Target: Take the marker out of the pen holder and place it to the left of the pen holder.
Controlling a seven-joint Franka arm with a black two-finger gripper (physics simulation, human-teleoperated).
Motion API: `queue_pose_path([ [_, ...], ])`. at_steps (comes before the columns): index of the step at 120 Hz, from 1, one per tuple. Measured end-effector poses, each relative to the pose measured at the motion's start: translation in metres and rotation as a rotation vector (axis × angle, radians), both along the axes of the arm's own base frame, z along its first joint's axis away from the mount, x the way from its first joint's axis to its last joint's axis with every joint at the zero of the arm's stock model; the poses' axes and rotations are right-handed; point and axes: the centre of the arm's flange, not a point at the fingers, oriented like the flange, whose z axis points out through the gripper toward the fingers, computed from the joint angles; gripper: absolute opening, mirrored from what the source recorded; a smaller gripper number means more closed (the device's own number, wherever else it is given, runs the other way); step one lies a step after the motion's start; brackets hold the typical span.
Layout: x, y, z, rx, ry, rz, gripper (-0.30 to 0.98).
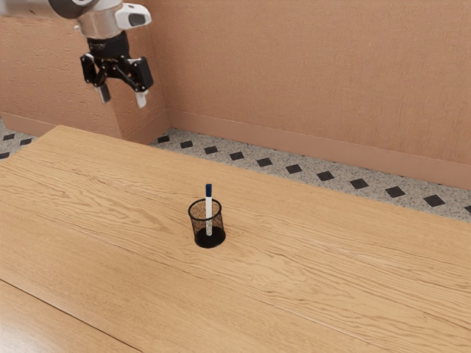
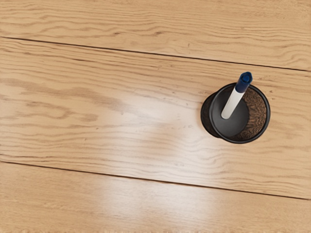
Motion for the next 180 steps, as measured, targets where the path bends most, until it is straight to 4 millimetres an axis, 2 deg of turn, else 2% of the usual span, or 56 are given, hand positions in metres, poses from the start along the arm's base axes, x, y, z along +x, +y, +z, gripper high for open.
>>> queue_pose_path([
  [14, -0.001, -0.002, 0.004, 0.000, -0.001, -0.002, 0.69],
  [24, 0.001, -0.005, -0.004, 0.001, 0.019, -0.005, 0.69],
  [34, 0.016, -0.005, -0.050, 0.000, 0.098, -0.003, 0.69],
  [43, 0.018, -0.004, -0.092, 0.004, 0.164, -0.002, 0.69],
  [57, 0.030, -0.003, -0.144, 0.010, 0.205, -0.005, 0.69],
  [76, 0.048, -0.003, -0.189, 0.003, 0.213, -0.024, 0.69],
  [89, 0.067, -0.007, -0.235, -0.025, 0.235, -0.024, 0.69],
  [96, 0.078, -0.020, -0.238, -0.041, 0.213, -0.044, 0.69],
  [110, 0.093, -0.047, -0.223, -0.065, 0.155, -0.089, 0.69],
  [121, 0.105, -0.064, -0.231, -0.096, 0.143, -0.109, 0.69],
  [145, 0.119, -0.068, -0.274, -0.090, 0.185, -0.123, 0.69],
  [167, 0.125, -0.076, -0.291, -0.092, 0.191, -0.136, 0.69],
  [180, 0.133, -0.076, -0.293, -0.093, 0.181, -0.137, 0.69],
])
